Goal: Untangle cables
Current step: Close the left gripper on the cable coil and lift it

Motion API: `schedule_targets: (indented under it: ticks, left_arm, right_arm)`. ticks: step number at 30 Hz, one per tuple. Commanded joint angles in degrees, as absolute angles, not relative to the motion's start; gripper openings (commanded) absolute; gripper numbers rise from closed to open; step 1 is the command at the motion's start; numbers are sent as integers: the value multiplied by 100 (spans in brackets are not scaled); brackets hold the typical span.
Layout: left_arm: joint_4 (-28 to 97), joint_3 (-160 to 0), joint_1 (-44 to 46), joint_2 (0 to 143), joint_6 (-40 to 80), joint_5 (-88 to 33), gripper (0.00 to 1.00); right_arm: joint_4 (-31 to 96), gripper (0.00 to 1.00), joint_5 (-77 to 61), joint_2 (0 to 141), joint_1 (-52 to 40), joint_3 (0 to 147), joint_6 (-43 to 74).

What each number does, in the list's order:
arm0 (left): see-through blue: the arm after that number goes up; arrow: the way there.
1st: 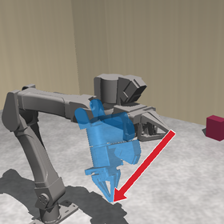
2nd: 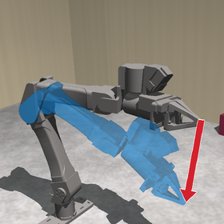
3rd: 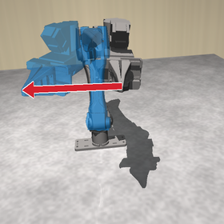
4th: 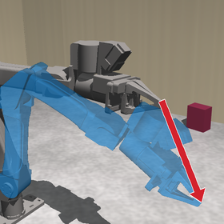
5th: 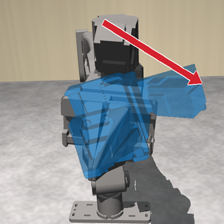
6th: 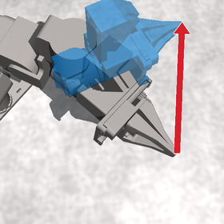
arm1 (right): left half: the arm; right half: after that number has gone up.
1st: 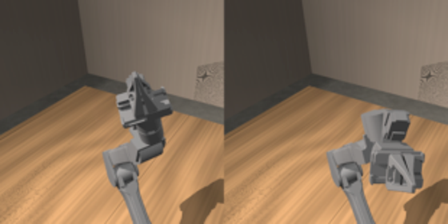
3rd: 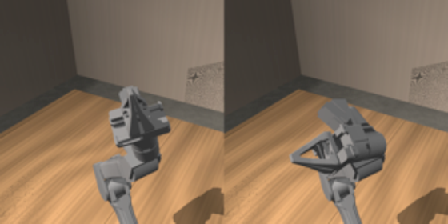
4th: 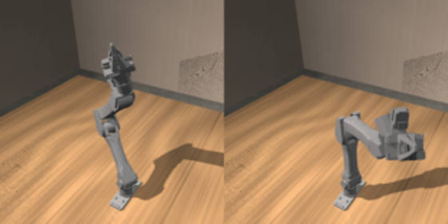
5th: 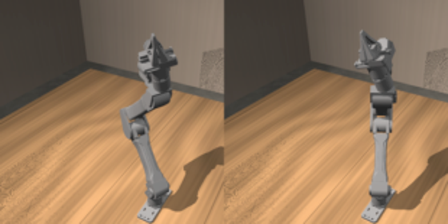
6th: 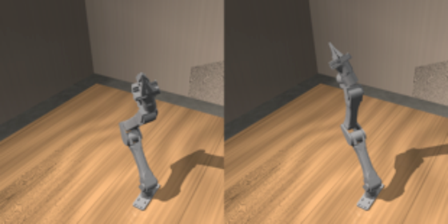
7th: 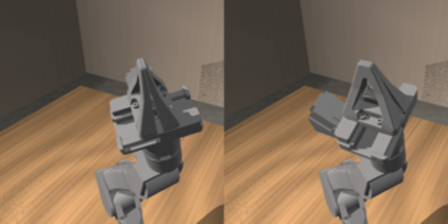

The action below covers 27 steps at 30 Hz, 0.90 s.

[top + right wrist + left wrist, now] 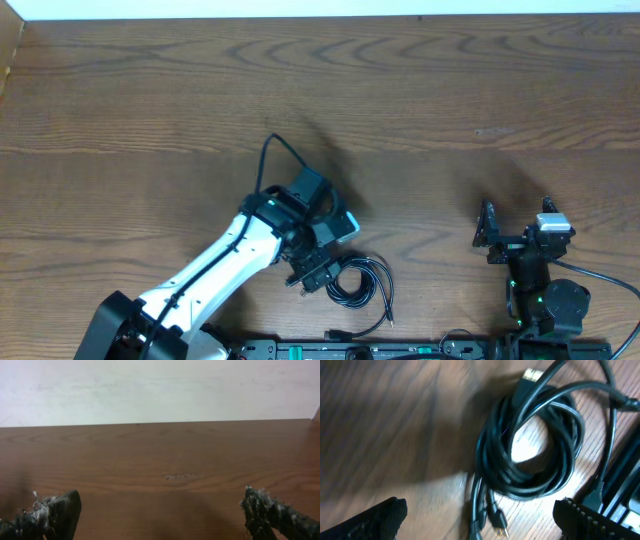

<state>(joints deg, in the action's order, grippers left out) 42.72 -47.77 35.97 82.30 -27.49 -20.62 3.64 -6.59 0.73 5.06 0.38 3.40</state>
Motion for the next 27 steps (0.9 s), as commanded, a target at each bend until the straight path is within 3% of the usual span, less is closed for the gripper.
schedule_targets:
  ticks: [1, 27]
  left_arm:
    - [4073, -4703, 3730, 8241, -2864, -1955, 98]
    - [3194, -4574, 4187, 9013, -2847, -1916, 98]
  right_arm:
    - [388, 99, -613, 56, 471, 32, 272]
    - [388, 99, -613, 56, 471, 32, 272]
